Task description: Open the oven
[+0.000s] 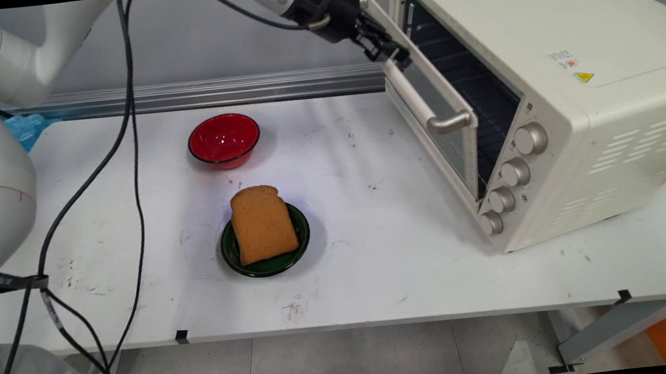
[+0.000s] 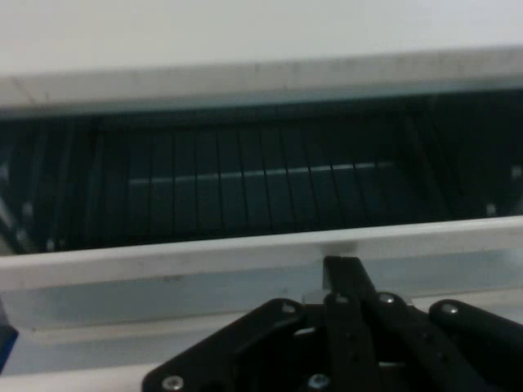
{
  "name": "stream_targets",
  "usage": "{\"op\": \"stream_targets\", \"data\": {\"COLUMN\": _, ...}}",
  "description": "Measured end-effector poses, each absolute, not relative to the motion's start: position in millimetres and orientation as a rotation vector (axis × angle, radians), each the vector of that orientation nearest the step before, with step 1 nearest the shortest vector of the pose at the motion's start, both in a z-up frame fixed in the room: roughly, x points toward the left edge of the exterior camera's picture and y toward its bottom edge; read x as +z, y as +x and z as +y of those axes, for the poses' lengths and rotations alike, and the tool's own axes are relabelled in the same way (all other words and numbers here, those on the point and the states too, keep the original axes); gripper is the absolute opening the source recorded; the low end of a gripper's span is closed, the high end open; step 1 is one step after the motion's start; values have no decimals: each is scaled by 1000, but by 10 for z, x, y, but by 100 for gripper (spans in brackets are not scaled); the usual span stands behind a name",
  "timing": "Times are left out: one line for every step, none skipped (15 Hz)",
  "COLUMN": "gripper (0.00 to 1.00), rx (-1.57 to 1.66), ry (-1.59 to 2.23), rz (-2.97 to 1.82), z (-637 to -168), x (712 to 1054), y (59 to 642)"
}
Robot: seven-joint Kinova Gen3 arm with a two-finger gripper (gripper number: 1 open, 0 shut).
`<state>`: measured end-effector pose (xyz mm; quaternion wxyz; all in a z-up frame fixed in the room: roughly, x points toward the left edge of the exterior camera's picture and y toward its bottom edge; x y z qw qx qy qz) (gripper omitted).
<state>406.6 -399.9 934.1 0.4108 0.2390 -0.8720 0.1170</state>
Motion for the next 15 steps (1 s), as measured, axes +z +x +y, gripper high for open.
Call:
{"op": "stream_targets", "data": {"gripper": 0, "rx": 290, "ry": 601, "rz": -2201, "z": -3968, "x": 9322, "y": 4090}}
{"op": "stream_targets", "data": {"gripper": 0, "rx": 286, "ry": 603, "rz": -2208, "z": -3929, "x": 9299, "y": 4124}}
{"op": "stream_targets", "data": {"gripper": 0, "rx": 282, "ry": 604, "rz": -2215, "z": -3890, "x": 9274, "y": 4158}}
{"op": "stream_targets", "data": {"gripper": 0, "rx": 278, "ry": 606, "rz": -2221, "z": -3852, "x": 9247, "y": 4192}}
{"op": "stream_targets", "data": {"gripper": 0, "rx": 274, "ry": 608, "rz": -2227, "z": -3822, "x": 9224, "y": 4219}}
{"op": "stream_targets", "data": {"gripper": 0, "rx": 270, "ry": 609, "rz": -2232, "z": -3793, "x": 9198, "y": 4244}}
{"op": "stream_targets", "data": {"gripper": 0, "rx": 266, "ry": 612, "rz": -2238, "z": -3759, "x": 9164, "y": 4275}}
{"op": "stream_targets", "data": {"gripper": 0, "rx": 262, "ry": 615, "rz": -2243, "z": -3727, "x": 9132, "y": 4304}}
{"op": "stream_targets", "data": {"gripper": 0, "rx": 259, "ry": 618, "rz": -2248, "z": -3696, "x": 9097, "y": 4336}}
{"op": "stream_targets", "data": {"gripper": 0, "rx": 256, "ry": 621, "rz": -2251, "z": -3671, "x": 9063, "y": 4362}}
{"op": "stream_targets", "data": {"gripper": 0, "rx": 254, "ry": 624, "rz": -2254, "z": -3642, "x": 9023, "y": 4392}}
{"op": "stream_targets", "data": {"gripper": 0, "rx": 254, "ry": 626, "rz": -2256, "z": -3613, "x": 8981, "y": 4423}}
{"op": "stream_targets", "data": {"gripper": 0, "rx": 254, "ry": 629, "rz": -2258, "z": -3590, "x": 8941, "y": 4454}}
{"op": "stream_targets", "data": {"gripper": 0, "rx": 254, "ry": 631, "rz": -2259, "z": -3575, "x": 8914, "y": 4473}}
{"op": "stream_targets", "data": {"gripper": 0, "rx": 255, "ry": 633, "rz": -2260, "z": -3552, "x": 8871, "y": 4503}}
